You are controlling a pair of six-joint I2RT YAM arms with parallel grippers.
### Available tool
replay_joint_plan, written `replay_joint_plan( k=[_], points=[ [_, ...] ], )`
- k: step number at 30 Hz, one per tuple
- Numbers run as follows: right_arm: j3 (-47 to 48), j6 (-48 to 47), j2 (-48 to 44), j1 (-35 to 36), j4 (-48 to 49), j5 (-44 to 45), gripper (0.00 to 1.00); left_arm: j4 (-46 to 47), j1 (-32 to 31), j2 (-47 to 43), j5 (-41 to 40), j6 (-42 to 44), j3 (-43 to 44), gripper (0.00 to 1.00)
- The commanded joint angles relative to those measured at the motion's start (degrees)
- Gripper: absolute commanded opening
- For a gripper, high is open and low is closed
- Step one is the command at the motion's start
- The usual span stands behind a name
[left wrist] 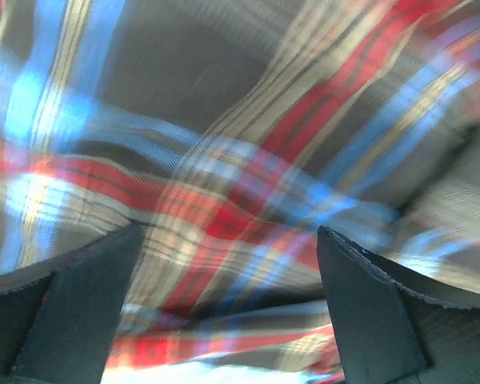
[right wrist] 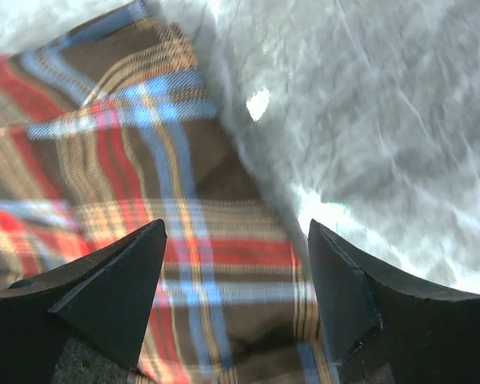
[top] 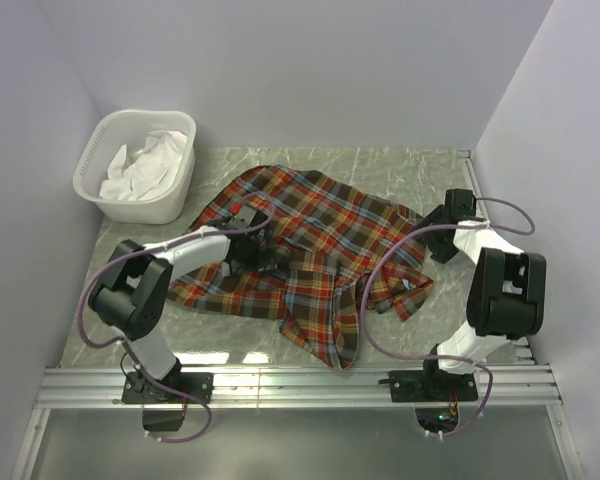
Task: Fold and stack the long sleeve shirts
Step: Flatten the shirt out
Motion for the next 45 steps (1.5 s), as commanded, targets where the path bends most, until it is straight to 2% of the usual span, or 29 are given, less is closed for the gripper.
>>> replay_joint_plan(
  k=[1,9,12,13,14,16,20,21,24,25,30,32,33,34,36,37,39,41,43,45],
  points=[
    [4.57,-1.51,3.87,-0.39,2.85,-2.44,0.78,-1.53,0.2,-3.19,1.05,-1.57,-7.15,0.99],
    [8.09,-5.47,11.34,-0.3,3.56,-7.62,0.72,-1.96,0.28,-10.31,3.34,-2.19,-16.38,0.99],
    [8.8,-8.8,11.79,-0.12,4.78,-12.72,0.47,-3.28,0.2,-12.25,3.34,-1.84,-17.53,0.99],
    [9.23,-9.77,11.35,0.05,4.09,-13.77,0.24,-3.72,0.54,-12.86,3.17,-1.66,-17.44,0.99],
    [10.19,-11.78,10.57,1.1,3.74,-14.74,0.13,-4.25,0.72,-14.35,2.82,-1.75,-17.44,0.99],
    [11.17,-13.81,5.74,3.47,3.12,-14.05,0.0,-5.39,1.86,-15.94,2.11,-1.75,-16.39,0.99],
    [12.66,-20.65,-4.71,14.35,1.8,-8.61,0.0,-6.45,5.02,-19.02,0.09,-1.58,-12.53,0.99],
    [12.75,-21.81,-8.21,20.21,1.45,-7.03,0.0,-6.54,5.9,-19.72,-0.52,-1.58,-11.04,0.99],
    [11.44,-25.76,-13.5,29.38,0.75,-10.24,0.0,-5.75,10.29,-20.87,-2.46,-1.31,-9.45,0.99],
    [10.3,-27.08,-14.39,36.8,-0.13,-11.31,0.0,-4.87,12.74,-21.13,-2.55,-1.05,-9.18,0.99],
    [8.27,-32.1,-12.66,57.33,-6.8,-18.08,0.01,-2.76,18.3,-21.13,-2.46,-0.96,-9.88,0.99],
    [7.92,-31.84,-10.72,63.38,-10.84,-20.29,0.11,-2.06,19.27,-21.04,-2.29,-0.96,-10.49,0.99],
    [7.92,-31.84,-8.97,64.9,-12.08,-20.11,0.17,-1.88,19.27,-20.87,-1.76,-0.96,-11.11,0.99],
    [8.35,-32.1,-8.26,66.22,-14.7,-19.94,0.28,-1.7,19.36,-20.69,-1.41,-1.13,-11.29,0.99],
    [9.58,-32.19,-7.64,68.25,-17.44,-17.93,0.44,-1.27,19.36,-20.34,0.34,-1.49,-12.16,0.99],
    [10.29,-32.19,-8.07,68.26,-19.02,-17.05,0.57,-1.18,19.27,-20.34,0.96,-1.75,-12.43,0.99],
    [12.39,-31.49,-11.39,67.91,-19.73,-11.96,0.7,-1.09,19.27,-20.69,1.49,-2.01,-12.96,0.99],
    [14.59,-29.57,-13.69,66.42,-19.82,-7.31,0.72,-1.26,19.27,-20.95,2.02,-2.01,-13.05,0.99],
    [16.0,-26.58,-16.24,61.25,-19.56,-0.62,0.72,-1.18,19.18,-21.22,2.72,-2.01,-12.87,0.99],
    [15.31,-19.56,-17.73,55.98,-18.68,4.99,0.72,-0.82,19.09,-21.04,2.99,-2.19,-13.05,0.99]
  ],
)
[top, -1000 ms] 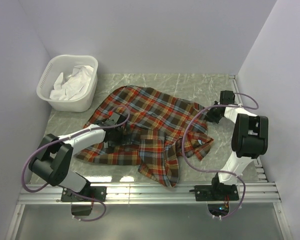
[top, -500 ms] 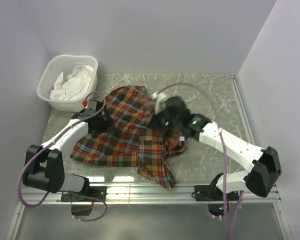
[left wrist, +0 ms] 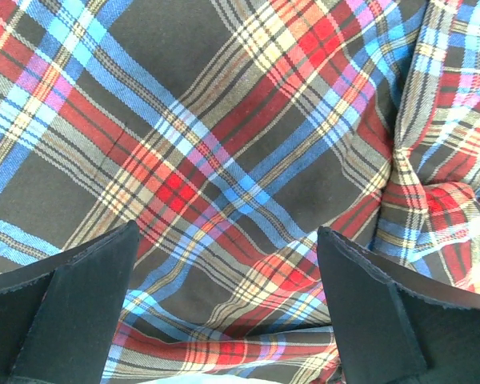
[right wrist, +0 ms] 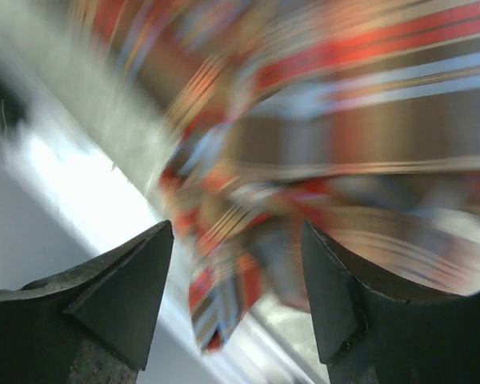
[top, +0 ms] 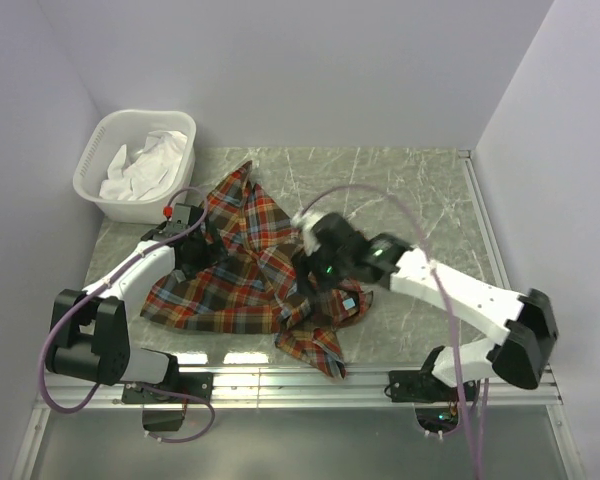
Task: Fold and stack the long sleeve shirts
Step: Flatten the shirt out
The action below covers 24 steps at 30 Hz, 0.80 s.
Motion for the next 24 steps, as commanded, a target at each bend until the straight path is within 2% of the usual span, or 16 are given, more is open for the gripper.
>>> replay_joint_plan(
  k=[1,2,4,9,14,18,24],
  points=[
    [2.41,10.64,-5.06,-12.52,1.08,13.89,0.74,1.6,-0.42,-0.65,1.79,-0.77,-0.04,0.99],
    [0.92,15.19,-5.06,-15.01,0.91,14.86,0.77,1.69,-0.51,0.13,1.96,-0.86,0.05,0.99],
    [-2.32,18.21,-4.45,-20.98,2.65,16.1,0.85,1.87,-1.3,1.02,2.4,-1.12,0.13,0.99],
    [-9.01,28.23,-2.35,-27.86,10.39,14.26,0.98,2.39,-2.45,2.78,1.88,-0.95,-0.48,0.99],
    [-12.36,33.86,3.53,-31.56,18.04,11.36,0.98,2.66,-2.71,3.21,1.08,-0.77,-2.06,0.99],
    [-12.8,36.41,7.67,-32.0,24.7,9.95,0.94,2.66,-3.59,4.62,2.13,-1.12,-2.5,0.99],
    [-12.46,38.26,11.54,-33.14,28.33,10.29,0.88,1.87,-4.91,6.47,2.14,-1.3,-3.38,0.99]
  ],
)
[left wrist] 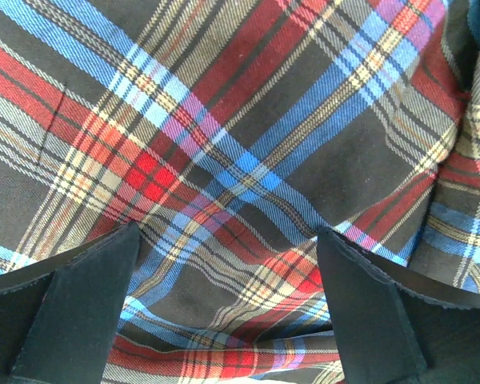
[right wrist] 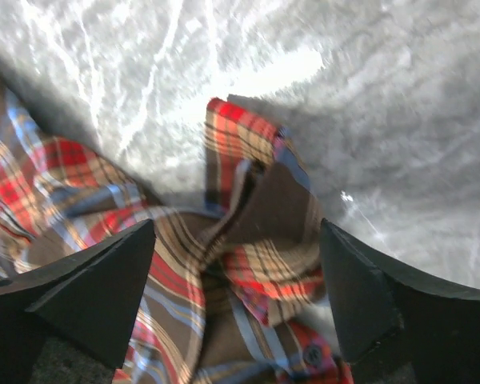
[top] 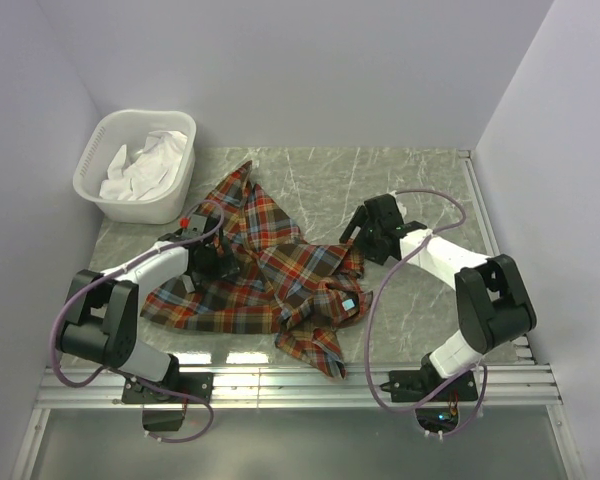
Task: Fold and stack the long sleeve shirts
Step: Flatten the shirt out
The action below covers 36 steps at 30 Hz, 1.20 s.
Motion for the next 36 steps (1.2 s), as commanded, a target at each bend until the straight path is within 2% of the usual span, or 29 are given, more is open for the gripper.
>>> replay_joint_plan(
  k=[1,4,5,7,8,11,13,19,24,30,33,36],
  points=[
    [0.71,1.83,1.38,-0.8,4.81,1.4,0.86,0.27,-0.95,0.66,0.98,-0.82,-0.74,0.99],
    [0.62,0.86,2.61,-1.32,4.81,1.58,0.73,0.18,-1.04,1.09,0.45,-0.91,-0.82,1.0],
    [0.45,0.77,2.7,-1.5,4.98,1.23,0.6,0.18,-1.04,1.27,0.37,-0.82,-0.65,0.99],
    [0.09,0.25,2.44,-1.85,5.34,0.53,0.42,0.36,-1.13,2.14,0.45,-0.64,-0.65,0.99],
    [0.35,-0.19,2.18,-1.85,5.07,0.35,0.25,0.1,-1.13,2.59,0.45,-0.55,-0.56,0.99],
    [2.9,-2.04,1.3,-2.03,2.53,1.49,0.03,-0.25,-1.39,4.08,0.19,-0.29,-0.3,0.99],
    [5.71,-4.23,-0.1,-2.2,0.68,2.8,0.0,-0.61,-1.57,4.78,0.1,-0.11,-0.3,0.99],
    [16.16,-12.58,-3.53,-4.22,-1.52,7.2,0.0,-1.57,-1.83,6.28,0.19,0.59,-0.39,0.99],
    [23.37,-17.94,-3.63,-8.6,3.65,9.4,0.0,-1.92,-2.27,7.07,0.63,0.94,-0.21,0.99],
    [33.83,-23.74,2.16,-14.41,11.57,12.91,0.0,-2.37,-2.45,6.2,0.71,1.47,-0.47,0.99],
    [41.73,-27.25,7.26,-16.53,11.58,15.81,0.0,-2.89,-2.36,5.32,1.15,1.82,-0.91,0.99],
    [50.26,-31.56,12.8,-17.32,9.38,23.62,0.02,-3.07,-2.45,3.65,1.77,1.99,-1.61,0.99]
  ],
)
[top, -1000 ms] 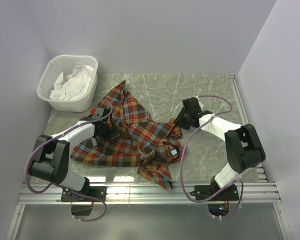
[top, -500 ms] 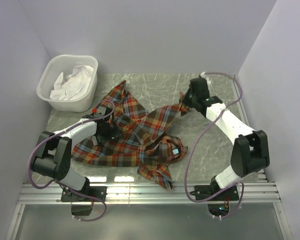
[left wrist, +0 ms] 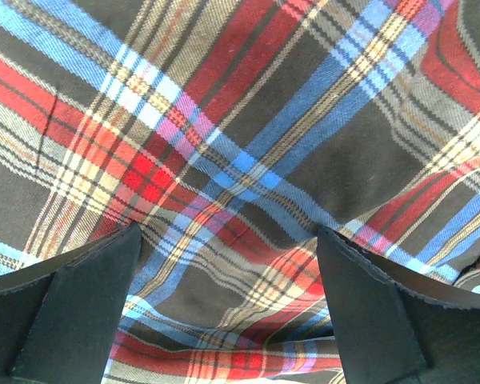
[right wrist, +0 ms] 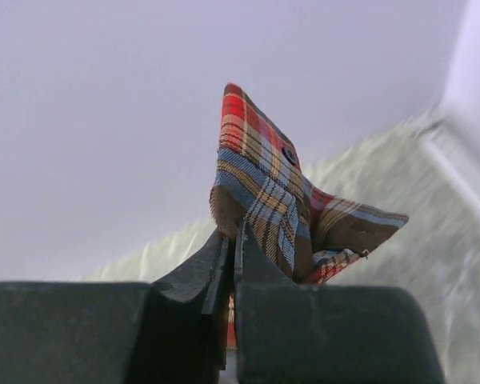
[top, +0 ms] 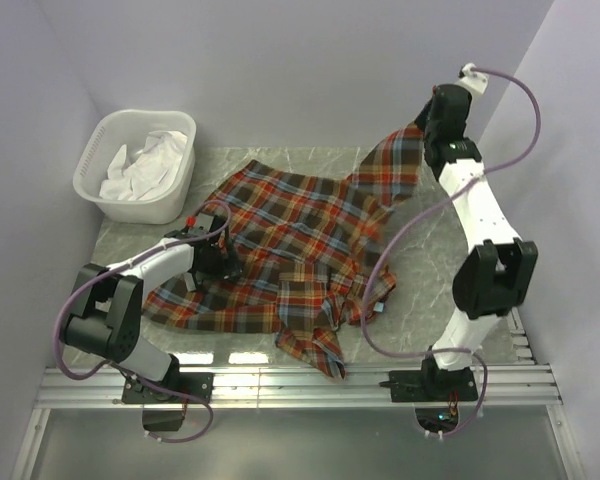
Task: Fold and stack the long sleeve shirts
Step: Flatten the shirt out
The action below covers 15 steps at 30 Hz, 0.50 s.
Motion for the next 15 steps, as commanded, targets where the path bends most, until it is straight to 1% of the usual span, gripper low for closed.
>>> replay_joint_plan(
  k=[1,2,3,4,5,7,9,10,11,12,13,14,15],
  points=[
    [8.61,-7.57,5.56,-0.66,1.44,11.28,0.13,-1.04,-0.24,0.65,3.76,0.09,-3.82,0.99],
    [11.85,-9.23,6.63,-0.84,0.4,12.27,0.23,-1.21,-0.33,0.3,4.37,0.18,-3.91,0.99],
    [14.23,-9.6,7.77,-1.1,-1.09,13.15,0.38,-1.3,-0.24,-0.49,4.81,0.27,-3.82,0.99],
    [16.6,-9.78,9.87,-1.19,-3.02,14.72,0.63,-1.47,-0.33,-0.84,5.16,0.44,-3.74,0.99],
    [21.06,-9.95,10.68,-1.19,-7.04,14.91,0.7,-1.56,-0.33,-1.37,6.04,0.53,-3.48,0.99],
    [24.08,-9.35,10.95,-0.93,-11.19,13.95,0.79,-2.0,-0.33,-3.12,7.27,0.8,-2.6,0.99],
    [23.84,-7.07,9.46,-0.49,-15.59,9.22,0.8,-2.7,-0.33,-5.57,6.58,0.54,-0.94,0.99],
    [22.79,-5.84,6.85,-0.14,-16.91,6.94,0.8,-3.05,-0.33,-6.46,6.4,0.79,-0.31,0.99],
    [19.12,-4.61,5.25,0.12,-18.75,1.61,0.8,-3.32,-0.33,-7.34,5.96,0.88,0.56,0.99],
    [16.39,-1.37,3.5,0.99,-19.29,-1.49,0.8,-3.58,-0.33,-8.74,5.87,0.97,2.75,0.99],
    [9.75,0.4,-0.44,1.61,-19.73,-4.22,0.79,-3.85,-0.33,-9.1,5.87,1.32,3.9,0.99],
    [5.68,4.07,-2.56,2.14,-19.04,-6.77,0.78,-3.85,-0.33,-9.37,4.13,1.59,5.22,0.99],
    [1.38,5.94,-6.67,3.89,-18.25,-10.97,0.77,-3.67,-0.33,-9.2,3.42,1.76,7.75,0.99]
  ],
)
